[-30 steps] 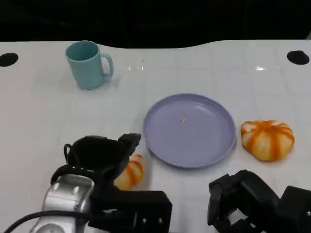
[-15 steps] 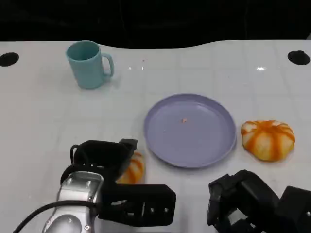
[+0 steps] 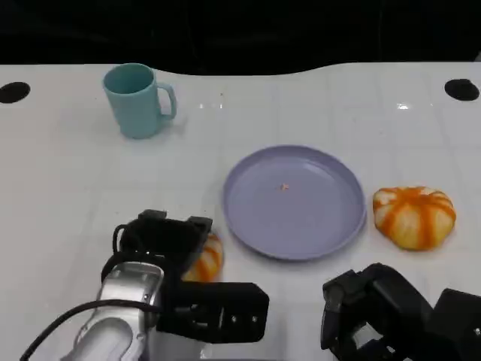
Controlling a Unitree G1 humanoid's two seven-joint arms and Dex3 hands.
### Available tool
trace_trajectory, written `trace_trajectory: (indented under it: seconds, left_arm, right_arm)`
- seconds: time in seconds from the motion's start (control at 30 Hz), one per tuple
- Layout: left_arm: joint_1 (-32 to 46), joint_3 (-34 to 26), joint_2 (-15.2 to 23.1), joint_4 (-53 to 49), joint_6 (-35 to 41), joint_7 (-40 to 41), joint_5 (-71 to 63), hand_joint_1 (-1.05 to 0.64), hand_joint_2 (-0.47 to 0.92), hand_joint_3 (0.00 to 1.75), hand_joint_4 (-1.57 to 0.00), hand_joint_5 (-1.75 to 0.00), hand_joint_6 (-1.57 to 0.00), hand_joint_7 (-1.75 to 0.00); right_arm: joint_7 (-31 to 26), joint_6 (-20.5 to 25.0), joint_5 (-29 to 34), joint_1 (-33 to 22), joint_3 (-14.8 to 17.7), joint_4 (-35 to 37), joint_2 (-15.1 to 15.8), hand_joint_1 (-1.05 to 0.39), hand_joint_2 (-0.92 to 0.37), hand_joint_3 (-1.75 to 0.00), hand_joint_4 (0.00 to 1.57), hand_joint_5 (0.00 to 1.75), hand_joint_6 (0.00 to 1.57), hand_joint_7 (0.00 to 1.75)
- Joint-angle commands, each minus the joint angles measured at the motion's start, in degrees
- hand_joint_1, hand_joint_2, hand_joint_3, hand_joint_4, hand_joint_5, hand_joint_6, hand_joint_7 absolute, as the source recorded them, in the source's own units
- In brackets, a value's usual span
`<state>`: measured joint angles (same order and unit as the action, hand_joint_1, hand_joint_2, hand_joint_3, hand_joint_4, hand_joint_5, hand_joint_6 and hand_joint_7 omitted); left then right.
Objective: Grasp the bread from the table and place it into the plate.
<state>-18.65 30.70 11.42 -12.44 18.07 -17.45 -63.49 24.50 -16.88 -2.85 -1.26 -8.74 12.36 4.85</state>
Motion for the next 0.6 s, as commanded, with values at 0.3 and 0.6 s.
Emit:
trace_trajectory:
  seconds: [0.3, 0.6]
  left_arm:
    - [0.13, 1.68, 3.39, -7.09, -5.43, 7.81, 3.86, -0.38, 0.92, 0.39, -0.74, -1.10, -0.96, -0.03]
    - [1.27, -0.71, 2.65, -14.11, -12.82, 26.27, 9.78, -0.29, 0.91, 0.44, -0.69, -1.51, -1.14, -0.11]
  right_arm:
    - [0.05, -0.23, -0.87, -0.31, 0.50, -0.38, 0.59, -1.05, -0.09, -1.38, 1.55, 1.31, 1.57, 1.07]
    - [0.12, -0.29, -0.86, -0.14, 0.60, -0.19, 0.67, -1.05, -0.09, -1.38, 1.55, 1.31, 1.57, 1.06]
